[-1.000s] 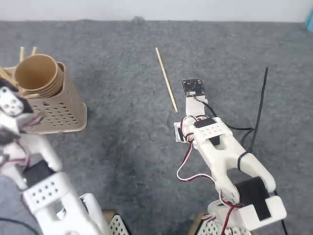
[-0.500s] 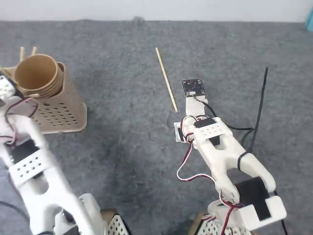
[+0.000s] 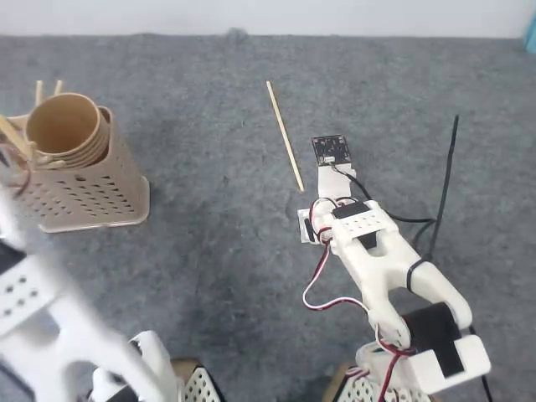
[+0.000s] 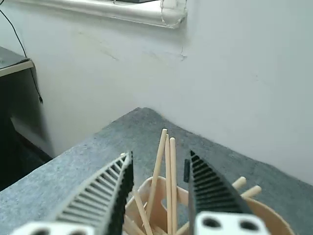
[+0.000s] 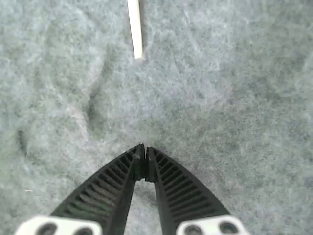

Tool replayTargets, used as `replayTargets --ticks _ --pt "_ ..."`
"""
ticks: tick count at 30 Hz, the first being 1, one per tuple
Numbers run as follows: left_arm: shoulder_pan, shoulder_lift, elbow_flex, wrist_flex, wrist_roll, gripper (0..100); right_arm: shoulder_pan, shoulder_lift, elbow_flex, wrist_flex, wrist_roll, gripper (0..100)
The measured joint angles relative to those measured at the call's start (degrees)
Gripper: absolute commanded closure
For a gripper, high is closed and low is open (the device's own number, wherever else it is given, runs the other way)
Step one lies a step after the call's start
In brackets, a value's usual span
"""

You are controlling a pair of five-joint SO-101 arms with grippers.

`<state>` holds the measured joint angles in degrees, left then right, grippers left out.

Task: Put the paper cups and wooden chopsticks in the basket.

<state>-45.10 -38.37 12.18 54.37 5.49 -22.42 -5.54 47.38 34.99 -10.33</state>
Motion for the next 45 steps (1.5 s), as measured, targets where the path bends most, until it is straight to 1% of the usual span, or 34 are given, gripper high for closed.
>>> replayTargets --ticks 3,6,9,12,18,21,24,27,33,36,41,43,45 --pt "0.1 0.0 -9.8 11.4 0.0 85 0.0 0.0 0.0 0.0 0.0 99.1" --pt "0.1 0.3 -15.7 19.7 -0.1 85 0.0 0.0 0.0 0.0 0.0 99.1" --pt "-0.5 4.0 -21.1 27.3 -0.1 85 0.0 0.0 0.0 0.0 0.0 99.1" --pt "-3.0 11.3 -26.9 33.7 -0.1 85 0.0 0.0 0.0 0.0 0.0 99.1" --pt "-7.5 30.4 -43.5 42.8 -0.1 85 0.0 0.0 0.0 0.0 0.0 99.1" --pt "-8.4 39.3 -51.4 44.0 -0.1 85 0.0 0.0 0.0 0.0 0.0 99.1" --pt "-8.4 44.7 -54.9 44.3 -0.4 85 0.0 0.0 0.0 0.0 0.0 99.1" --pt "-8.4 48.8 -55.5 44.3 -2.5 85 0.0 0.0 0.0 0.0 0.0 99.1" --pt "-8.4 55.8 -55.5 44.3 -4.4 85 0.0 0.0 0.0 0.0 0.0 99.1" --pt "-7.5 57.5 -55.5 44.3 -6.6 85 0.0 0.0 0.0 0.0 0.0 99.1" --pt "-5.2 60.9 -55.5 44.3 -7.1 86 0.0 0.0 0.0 0.0 0.0 99.1" --pt "-4.4 62.5 -55.6 44.3 -7.0 89 0.0 0.0 0.0 0.0 0.0 99.1" --pt "-3.8 63.8 -56.1 44.3 -7.0 97 0.0 0.0 0.0 0.0 0.0 99.1"
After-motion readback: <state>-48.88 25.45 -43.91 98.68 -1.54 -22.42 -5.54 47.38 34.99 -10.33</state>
